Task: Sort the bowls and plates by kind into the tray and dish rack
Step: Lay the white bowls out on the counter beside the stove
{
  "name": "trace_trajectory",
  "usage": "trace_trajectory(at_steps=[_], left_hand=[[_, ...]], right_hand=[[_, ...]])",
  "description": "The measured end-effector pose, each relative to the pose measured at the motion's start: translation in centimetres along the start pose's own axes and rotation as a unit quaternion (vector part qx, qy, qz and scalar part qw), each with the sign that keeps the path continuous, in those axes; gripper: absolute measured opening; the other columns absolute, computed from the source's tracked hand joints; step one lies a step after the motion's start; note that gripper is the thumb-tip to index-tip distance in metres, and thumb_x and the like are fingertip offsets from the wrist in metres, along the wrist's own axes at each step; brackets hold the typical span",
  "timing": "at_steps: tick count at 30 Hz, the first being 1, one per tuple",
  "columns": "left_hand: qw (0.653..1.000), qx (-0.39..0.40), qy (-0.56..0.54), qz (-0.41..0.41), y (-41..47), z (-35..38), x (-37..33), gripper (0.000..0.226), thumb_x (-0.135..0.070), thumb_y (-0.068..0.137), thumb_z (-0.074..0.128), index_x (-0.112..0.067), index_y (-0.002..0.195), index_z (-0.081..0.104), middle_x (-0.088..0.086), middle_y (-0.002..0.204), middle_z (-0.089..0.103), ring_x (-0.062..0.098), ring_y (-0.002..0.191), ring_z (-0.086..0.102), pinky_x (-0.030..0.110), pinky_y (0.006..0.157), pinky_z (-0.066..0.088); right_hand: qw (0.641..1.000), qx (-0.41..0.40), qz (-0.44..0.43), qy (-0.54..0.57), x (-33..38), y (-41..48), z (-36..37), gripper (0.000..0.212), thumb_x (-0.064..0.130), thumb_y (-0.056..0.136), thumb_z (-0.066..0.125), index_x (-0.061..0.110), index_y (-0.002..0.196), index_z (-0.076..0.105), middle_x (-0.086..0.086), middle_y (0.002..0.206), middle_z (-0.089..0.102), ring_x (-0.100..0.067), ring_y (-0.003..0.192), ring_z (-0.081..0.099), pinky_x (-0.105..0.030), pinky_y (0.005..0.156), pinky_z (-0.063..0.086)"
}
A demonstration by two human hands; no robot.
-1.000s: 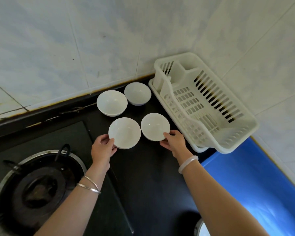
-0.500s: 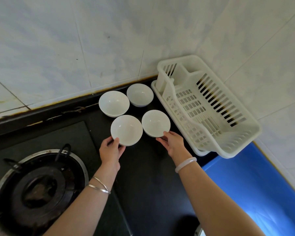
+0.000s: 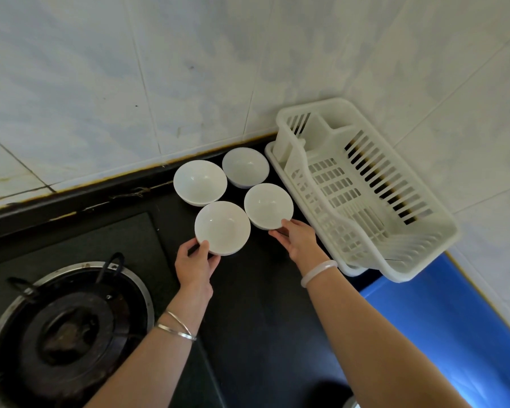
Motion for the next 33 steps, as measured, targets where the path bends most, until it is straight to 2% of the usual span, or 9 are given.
trace_trajectory(at_steps=[4, 10, 14, 17, 22, 25, 27, 30, 33], left_hand=[[1.000, -0.004, 0.000, 0.004, -0.1, 0.0, 0.1, 0.031, -0.008, 0.088, 0.058, -0.018, 0.117, 0.056, -0.007, 0.092, 0.053, 0.027, 0.106, 0.062, 0.036, 0.082, 0.057], [0.999, 0.015, 0.023, 0.016, -1.0, -0.3, 0.2, 0.041, -0.009, 0.092, 0.052, -0.018, 0.132, 0.050, 0.003, 0.131, 0.054, 0.022, 0.116, 0.057, 0.037, 0.096, 0.050], [0.992, 0.045, 0.108, 0.056, -2.1, -1.2, 1.0, 0.042, -0.014, 0.093, 0.051, -0.016, 0.135, 0.046, 0.005, 0.136, 0.051, 0.021, 0.123, 0.051, 0.036, 0.103, 0.043], [0.975, 0.079, 0.193, 0.074, -3.4, -2.1, 2.4, 0.046, -0.016, 0.092, 0.053, -0.014, 0.137, 0.042, 0.008, 0.138, 0.050, 0.021, 0.120, 0.053, 0.034, 0.099, 0.045], [0.909, 0.204, 0.348, 0.100, -7.3, -2.9, 5.5, 0.040, -0.020, 0.093, 0.052, -0.014, 0.132, 0.049, 0.005, 0.132, 0.055, 0.012, 0.103, 0.056, 0.026, 0.090, 0.047], [0.849, 0.288, 0.434, 0.093, -10.3, -3.6, 8.0, 0.037, -0.023, 0.093, 0.052, -0.015, 0.129, 0.053, 0.005, 0.128, 0.058, 0.013, 0.104, 0.057, 0.029, 0.095, 0.047], [0.801, 0.330, 0.486, 0.115, -12.2, -4.2, 9.9, 0.035, -0.024, 0.092, 0.052, -0.015, 0.127, 0.055, 0.005, 0.127, 0.060, 0.015, 0.110, 0.058, 0.031, 0.099, 0.046], [0.731, 0.361, 0.553, 0.171, -14.8, -4.8, 12.6, 0.035, -0.026, 0.091, 0.054, -0.016, 0.125, 0.058, 0.003, 0.125, 0.062, 0.014, 0.113, 0.058, 0.021, 0.094, 0.042], [0.683, 0.374, 0.592, 0.209, -16.9, -5.3, 15.2, 0.037, -0.026, 0.090, 0.056, -0.016, 0.126, 0.057, 0.002, 0.127, 0.061, 0.012, 0.114, 0.058, 0.013, 0.087, 0.036]], right_hand=[[1.000, 0.005, 0.011, -0.009, 0.1, -0.5, -0.1, 0.041, 0.007, 0.093, 0.055, 0.002, 0.133, 0.045, -0.023, 0.122, 0.060, -0.028, 0.083, 0.065, -0.034, 0.072, 0.054], [0.995, 0.034, 0.012, -0.094, 0.2, -1.9, -0.5, 0.046, 0.026, 0.097, 0.048, 0.012, 0.140, 0.039, -0.015, 0.129, 0.057, -0.028, 0.098, 0.063, -0.037, 0.081, 0.054], [0.984, 0.039, -0.037, -0.171, 0.1, -3.6, -2.1, 0.047, 0.029, 0.098, 0.047, 0.014, 0.141, 0.038, -0.011, 0.133, 0.055, -0.026, 0.104, 0.063, -0.035, 0.085, 0.054], [0.967, 0.037, -0.089, -0.235, 0.0, -5.7, -4.2, 0.039, 0.028, 0.099, 0.044, 0.015, 0.135, 0.046, -0.005, 0.121, 0.060, -0.021, 0.099, 0.064, -0.032, 0.083, 0.053], [0.923, 0.012, -0.160, -0.349, -0.6, -10.9, -9.8, 0.027, 0.030, 0.098, 0.042, 0.019, 0.116, 0.059, 0.002, 0.101, 0.065, -0.013, 0.083, 0.064, -0.029, 0.077, 0.053], [0.863, -0.042, -0.210, -0.457, -1.9, -14.2, -14.7, 0.024, 0.031, 0.096, 0.044, 0.021, 0.105, 0.063, -0.003, 0.101, 0.068, -0.023, 0.090, 0.065, -0.036, 0.082, 0.051], [0.829, -0.086, -0.213, -0.510, -3.4, -16.2, -18.3, 0.023, 0.030, 0.095, 0.045, 0.019, 0.102, 0.064, -0.006, 0.101, 0.068, -0.028, 0.094, 0.062, -0.033, 0.078, 0.046], [0.810, -0.128, -0.188, -0.540, -6.1, -18.9, -23.2, 0.023, 0.029, 0.094, 0.047, 0.018, 0.101, 0.066, -0.009, 0.103, 0.067, -0.030, 0.097, 0.059, -0.032, 0.075, 0.044], [0.791, -0.162, -0.182, -0.562, -8.8, -21.0, -27.4, 0.023, 0.026, 0.094, 0.049, 0.018, 0.112, 0.062, -0.007, 0.112, 0.063, -0.029, 0.100, 0.059, -0.031, 0.073, 0.042]])
Point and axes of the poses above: each hand's wrist, its own y-axis towards the middle knuckle, its own z-axis out of the palm, x = y × z, the point moved 2 cm from there along y, towards the middle knuckle
